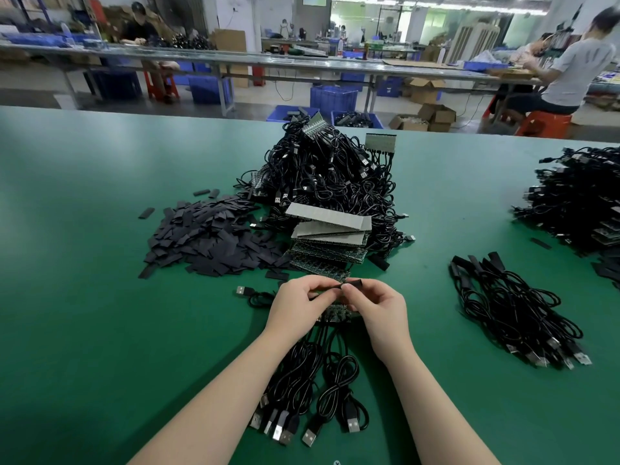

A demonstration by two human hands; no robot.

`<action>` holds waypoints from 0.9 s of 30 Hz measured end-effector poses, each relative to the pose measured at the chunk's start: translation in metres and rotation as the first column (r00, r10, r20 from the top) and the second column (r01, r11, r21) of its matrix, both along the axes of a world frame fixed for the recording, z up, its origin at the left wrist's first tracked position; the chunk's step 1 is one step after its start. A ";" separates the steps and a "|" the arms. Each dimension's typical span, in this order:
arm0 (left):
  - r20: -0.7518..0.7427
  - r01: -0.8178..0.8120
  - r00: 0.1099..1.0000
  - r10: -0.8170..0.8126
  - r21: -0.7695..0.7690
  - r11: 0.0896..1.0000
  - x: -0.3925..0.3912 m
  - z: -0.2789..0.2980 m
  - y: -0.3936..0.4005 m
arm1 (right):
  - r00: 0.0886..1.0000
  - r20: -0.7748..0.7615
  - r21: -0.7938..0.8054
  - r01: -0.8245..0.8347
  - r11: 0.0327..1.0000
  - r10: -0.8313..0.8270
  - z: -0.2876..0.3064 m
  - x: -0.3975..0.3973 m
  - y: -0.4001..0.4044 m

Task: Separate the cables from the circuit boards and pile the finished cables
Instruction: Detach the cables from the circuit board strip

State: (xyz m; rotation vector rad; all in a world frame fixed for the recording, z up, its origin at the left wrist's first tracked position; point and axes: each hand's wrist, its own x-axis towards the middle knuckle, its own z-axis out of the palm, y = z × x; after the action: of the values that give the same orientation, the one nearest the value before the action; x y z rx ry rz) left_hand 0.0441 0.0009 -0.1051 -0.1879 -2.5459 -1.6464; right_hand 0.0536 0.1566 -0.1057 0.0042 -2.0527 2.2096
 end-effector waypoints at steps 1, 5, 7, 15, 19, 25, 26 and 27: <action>0.003 -0.002 1.000 0.002 0.000 1.000 0.000 0.000 0.000 | 1.000 -0.002 0.008 0.004 1.000 -0.004 0.000 0.000 0.000; 0.006 -0.008 1.000 0.008 -0.007 1.000 -0.001 -0.002 0.000 | 0.999 0.001 -0.012 0.043 0.999 -0.043 -0.002 -0.001 0.000; -0.004 -0.024 1.000 0.024 -0.008 1.000 -0.001 -0.003 -0.001 | 0.996 0.011 -0.070 0.083 0.994 -0.083 -0.003 -0.003 0.000; -0.030 -0.047 0.998 0.046 -0.030 0.998 0.001 -0.002 0.001 | 0.994 0.026 -0.114 0.109 0.988 -0.106 -0.005 -0.004 0.000; -0.044 -0.045 0.998 0.041 -0.083 0.996 0.001 -0.003 0.001 | 0.994 0.026 -0.125 0.106 0.986 -0.103 -0.006 -0.005 0.000; -0.046 -0.030 0.999 0.025 -0.095 0.995 0.001 -0.002 0.000 | 0.997 0.013 -0.123 0.071 0.990 -0.070 -0.005 -0.004 -0.001; -0.043 -0.024 0.999 0.020 -0.096 0.995 0.001 -0.002 0.000 | 0.997 0.011 -0.121 0.072 0.990 -0.071 -0.005 -0.004 -0.001; -0.042 -0.019 0.999 0.015 -0.094 0.995 0.001 -0.002 0.000 | 0.997 0.010 -0.119 0.075 0.990 -0.074 -0.005 -0.005 -0.001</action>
State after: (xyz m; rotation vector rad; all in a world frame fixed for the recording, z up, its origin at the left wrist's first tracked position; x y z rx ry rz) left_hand 0.0450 0.0011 -0.1075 -0.2046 -2.5893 -1.5017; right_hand 0.0489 0.1558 -0.1104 -0.0884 -1.8874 2.2853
